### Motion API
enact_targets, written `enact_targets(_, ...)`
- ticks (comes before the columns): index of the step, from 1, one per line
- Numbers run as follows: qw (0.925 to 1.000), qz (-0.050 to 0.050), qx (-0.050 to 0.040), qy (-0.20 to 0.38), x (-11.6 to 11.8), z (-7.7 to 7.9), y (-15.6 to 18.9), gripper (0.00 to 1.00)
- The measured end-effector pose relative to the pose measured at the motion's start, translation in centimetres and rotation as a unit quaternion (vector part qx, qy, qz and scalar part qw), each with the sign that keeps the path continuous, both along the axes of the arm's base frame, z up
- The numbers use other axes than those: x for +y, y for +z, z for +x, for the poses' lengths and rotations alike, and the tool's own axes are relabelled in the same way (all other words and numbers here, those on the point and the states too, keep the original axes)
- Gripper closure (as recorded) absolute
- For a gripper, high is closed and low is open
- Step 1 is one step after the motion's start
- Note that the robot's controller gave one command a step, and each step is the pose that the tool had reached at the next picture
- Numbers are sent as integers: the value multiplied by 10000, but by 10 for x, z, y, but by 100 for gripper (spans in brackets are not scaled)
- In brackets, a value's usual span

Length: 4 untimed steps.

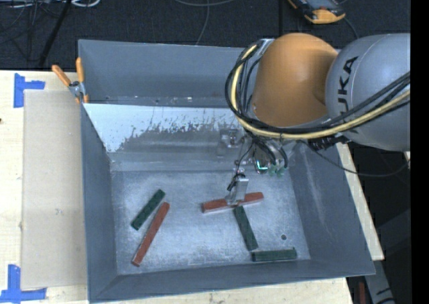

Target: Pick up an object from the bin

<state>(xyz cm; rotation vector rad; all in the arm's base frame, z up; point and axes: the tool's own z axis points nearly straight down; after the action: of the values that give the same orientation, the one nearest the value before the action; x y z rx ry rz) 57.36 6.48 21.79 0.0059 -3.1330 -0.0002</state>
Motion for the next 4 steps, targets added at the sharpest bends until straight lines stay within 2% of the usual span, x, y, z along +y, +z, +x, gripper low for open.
enact_targets(1,9993,14,-59,358,47,-61,61,0)
enact_targets(2,9975,-7,-17,707,-18,26,-72,0)
enact_targets(3,9990,0,12,455,-44,-12,-153,0)
enact_targets(4,9990,7,-45,449,-43,-8,-148,100)
